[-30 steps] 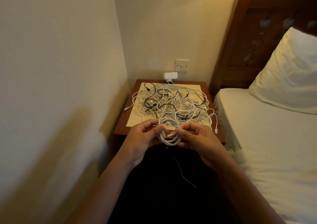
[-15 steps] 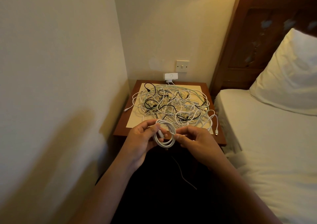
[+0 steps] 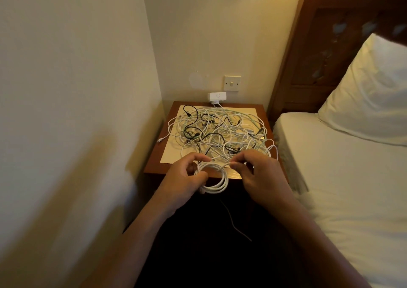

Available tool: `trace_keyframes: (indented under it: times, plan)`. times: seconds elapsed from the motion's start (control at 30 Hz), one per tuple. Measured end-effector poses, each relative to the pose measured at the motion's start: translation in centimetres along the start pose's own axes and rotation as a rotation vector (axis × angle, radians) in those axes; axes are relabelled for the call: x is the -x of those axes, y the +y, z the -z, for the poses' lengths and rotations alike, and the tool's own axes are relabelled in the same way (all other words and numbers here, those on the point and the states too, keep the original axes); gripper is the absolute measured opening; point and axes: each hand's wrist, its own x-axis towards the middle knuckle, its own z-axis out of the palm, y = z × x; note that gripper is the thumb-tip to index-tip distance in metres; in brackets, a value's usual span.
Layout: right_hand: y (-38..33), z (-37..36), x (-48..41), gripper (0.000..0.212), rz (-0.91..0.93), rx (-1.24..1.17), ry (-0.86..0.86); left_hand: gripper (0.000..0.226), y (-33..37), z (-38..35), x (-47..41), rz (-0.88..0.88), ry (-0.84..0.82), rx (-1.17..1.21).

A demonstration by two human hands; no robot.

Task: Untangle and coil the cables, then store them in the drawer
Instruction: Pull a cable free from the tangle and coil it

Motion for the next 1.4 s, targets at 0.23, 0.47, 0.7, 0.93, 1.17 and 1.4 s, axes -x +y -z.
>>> trace_keyframes:
  times: [0.23,0.47,0.7,0.93,1.17,1.4]
  plan:
    - [0.4,2.0,-0.4,0.010,0.219,0.173,0.073,0.027,1.5,1.4,-0.1,-0.016,-0.082,-0.071]
    - [-0.4,0.7,-0.2,0.010,0.315,0.186,0.168,0.019,1.7,0.4,-0.7,0.033,-0.143,0.151]
    - [-0.3,0.3,0.1,0.013,0.316,0.130,0.171,0.027,2.2,-0.7,-0.3,0.074,-0.237,0.190]
    - [-0.2,-0.3,0.4,0.013,0.303,0.110,0.153,0.026,1.2,-1.6,0.1,0.163,-0.316,0.665]
    - [-0.4,-0.3,0.3,0.006,0.334,0.137,0.189,0.026,1.7,-1.6,0.0,0.222,-0.355,0.823]
    - [-0.7,0.2,0.3,0.008,0.371,0.207,0.218,0.013,2.3,-1.8,-0.4,0.122,-0.148,0.598]
